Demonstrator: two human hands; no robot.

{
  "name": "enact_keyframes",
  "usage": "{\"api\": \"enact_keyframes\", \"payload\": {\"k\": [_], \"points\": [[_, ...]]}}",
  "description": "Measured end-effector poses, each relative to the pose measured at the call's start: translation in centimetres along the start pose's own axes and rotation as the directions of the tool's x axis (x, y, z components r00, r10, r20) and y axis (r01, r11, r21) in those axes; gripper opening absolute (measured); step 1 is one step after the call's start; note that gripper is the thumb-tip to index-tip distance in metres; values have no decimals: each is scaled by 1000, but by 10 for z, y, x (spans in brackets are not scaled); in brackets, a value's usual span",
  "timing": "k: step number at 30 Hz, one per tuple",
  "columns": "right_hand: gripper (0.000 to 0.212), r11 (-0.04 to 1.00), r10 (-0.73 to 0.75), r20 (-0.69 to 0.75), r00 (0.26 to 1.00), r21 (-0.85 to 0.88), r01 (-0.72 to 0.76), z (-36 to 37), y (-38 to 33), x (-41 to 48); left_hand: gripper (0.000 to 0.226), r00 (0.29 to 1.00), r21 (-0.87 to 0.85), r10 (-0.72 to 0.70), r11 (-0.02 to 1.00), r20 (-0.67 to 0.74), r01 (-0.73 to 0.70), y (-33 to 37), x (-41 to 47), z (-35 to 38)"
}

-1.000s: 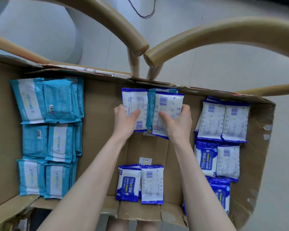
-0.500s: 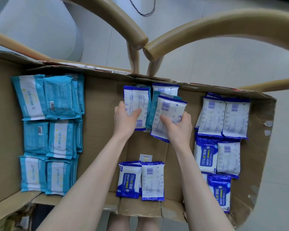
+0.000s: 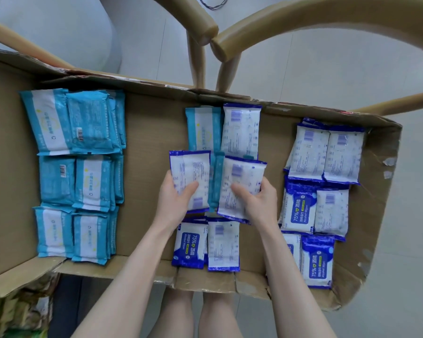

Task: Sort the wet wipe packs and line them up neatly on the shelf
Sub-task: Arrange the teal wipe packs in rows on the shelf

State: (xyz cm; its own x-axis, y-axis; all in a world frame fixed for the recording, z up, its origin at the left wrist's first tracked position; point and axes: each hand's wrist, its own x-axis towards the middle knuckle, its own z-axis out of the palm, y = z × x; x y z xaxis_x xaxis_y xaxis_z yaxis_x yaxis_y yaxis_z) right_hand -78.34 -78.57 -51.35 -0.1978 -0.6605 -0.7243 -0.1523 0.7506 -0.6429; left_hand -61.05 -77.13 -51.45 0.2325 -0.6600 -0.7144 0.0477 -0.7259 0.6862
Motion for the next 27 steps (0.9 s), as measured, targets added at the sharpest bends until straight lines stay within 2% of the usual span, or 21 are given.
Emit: {"api": "enact_keyframes", "payload": {"k": [3,6,11,15,18,19,22,24,27], "points": [[23,997,74,28,997,-12,-74,2,25,-9,27,995,20,-101,995,23,101,-26,-7,-1],[24,992,106,8,994,-75,-105,8,42,-9,27,990,119,-139,983,10,137,-46,-4,1],[19,968,-13,-74,997,-251,-6,8,37,-7,39,997,348,-54,935,-56,70,-47,4,3],[14,980,-148,-96,984,-152,132,0,7,-6,35,1000,271,26,962,-12,-21,-20,10,4],[24,977,-210,-99,973,-61,204,-1,-19,11,27,996,215,86,973,-10,-81,6,25,14],[22,972,-230,-99,968,-65,224,0,-26,22,28,995,209,96,973,-4,-93,14,32,18],[20,943,-262,-74,962,-232,239,6,-42,52,33,993,224,118,968,3,-115,34,50,33],[33,934,-256,-88,963,-281,222,13,-49,64,32,993,201,114,973,-6,-111,41,60,40],[50,950,-225,-146,963,-253,183,16,-50,74,25,998,87,65,994,-4,-65,43,68,43]]}}
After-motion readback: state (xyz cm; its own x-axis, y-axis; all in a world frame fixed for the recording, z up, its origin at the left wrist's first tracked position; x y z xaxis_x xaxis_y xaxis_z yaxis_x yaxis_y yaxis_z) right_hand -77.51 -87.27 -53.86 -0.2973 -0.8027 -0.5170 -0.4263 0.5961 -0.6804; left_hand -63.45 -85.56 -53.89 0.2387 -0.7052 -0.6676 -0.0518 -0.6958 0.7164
